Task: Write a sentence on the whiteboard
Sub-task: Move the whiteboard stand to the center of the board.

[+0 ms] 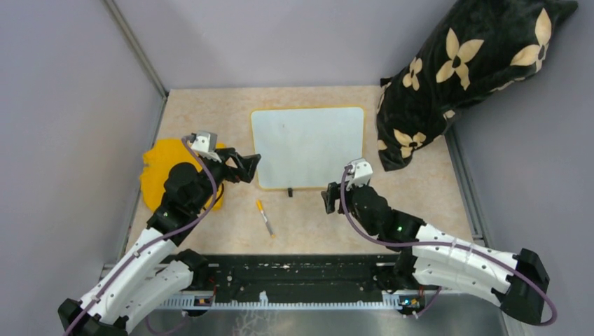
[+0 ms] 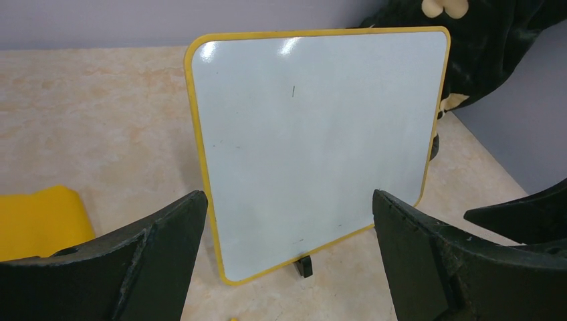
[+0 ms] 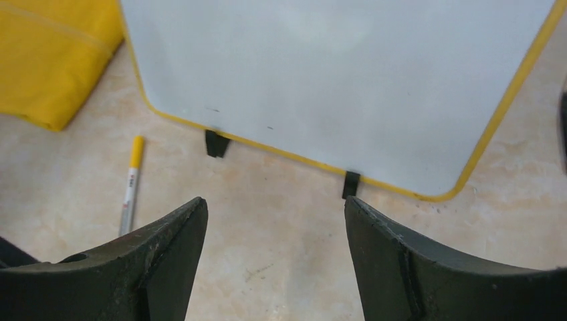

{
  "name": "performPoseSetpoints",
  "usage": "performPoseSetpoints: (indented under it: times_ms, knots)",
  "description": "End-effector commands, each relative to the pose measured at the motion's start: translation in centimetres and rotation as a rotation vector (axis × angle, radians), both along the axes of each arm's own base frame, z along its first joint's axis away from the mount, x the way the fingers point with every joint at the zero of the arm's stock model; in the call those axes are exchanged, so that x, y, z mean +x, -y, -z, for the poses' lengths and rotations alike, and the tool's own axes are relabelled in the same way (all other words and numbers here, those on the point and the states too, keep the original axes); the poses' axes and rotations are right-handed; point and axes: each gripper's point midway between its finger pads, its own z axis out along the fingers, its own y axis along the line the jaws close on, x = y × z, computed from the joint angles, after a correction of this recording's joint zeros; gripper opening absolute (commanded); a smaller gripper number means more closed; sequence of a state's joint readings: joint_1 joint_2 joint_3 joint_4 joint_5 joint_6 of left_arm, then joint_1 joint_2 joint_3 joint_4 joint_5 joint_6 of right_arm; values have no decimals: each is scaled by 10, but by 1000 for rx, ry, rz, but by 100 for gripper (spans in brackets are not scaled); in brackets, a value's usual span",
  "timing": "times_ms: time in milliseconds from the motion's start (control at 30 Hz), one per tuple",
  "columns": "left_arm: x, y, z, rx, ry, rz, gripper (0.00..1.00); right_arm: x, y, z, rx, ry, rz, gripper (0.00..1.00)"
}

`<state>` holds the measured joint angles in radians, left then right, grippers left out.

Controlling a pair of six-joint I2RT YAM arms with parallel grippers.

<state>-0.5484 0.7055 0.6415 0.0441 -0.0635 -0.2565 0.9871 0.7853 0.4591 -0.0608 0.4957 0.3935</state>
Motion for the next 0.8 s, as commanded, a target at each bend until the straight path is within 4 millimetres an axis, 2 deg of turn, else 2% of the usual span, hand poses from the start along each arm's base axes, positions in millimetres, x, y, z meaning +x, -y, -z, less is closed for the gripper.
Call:
performPoseSetpoints:
  times_ms: [0, 100, 233, 367, 567, 667, 767]
  knots:
    - [2, -5, -3, 6, 24, -28, 99, 1, -21, -63, 19, 136, -54, 74]
    - [5, -8, -1, 16, 17, -51, 99, 6, -32, -76, -32, 174, -25, 74]
    - [7, -15, 1, 21, 10, -92, 99, 14, -51, -72, -85, 165, -12, 74]
    - [10, -21, 3, 7, 6, -134, 99, 15, -67, -69, 4, 155, -21, 74]
    - [16, -32, 13, -81, -59, -233, 99, 4, -68, -61, 127, 75, -23, 82]
    - [16, -33, 14, -76, -60, -240, 99, -3, -61, -56, 194, 50, -22, 92]
    - [18, -33, 14, -51, -67, -240, 99, -10, -61, -55, 251, 52, -82, 93]
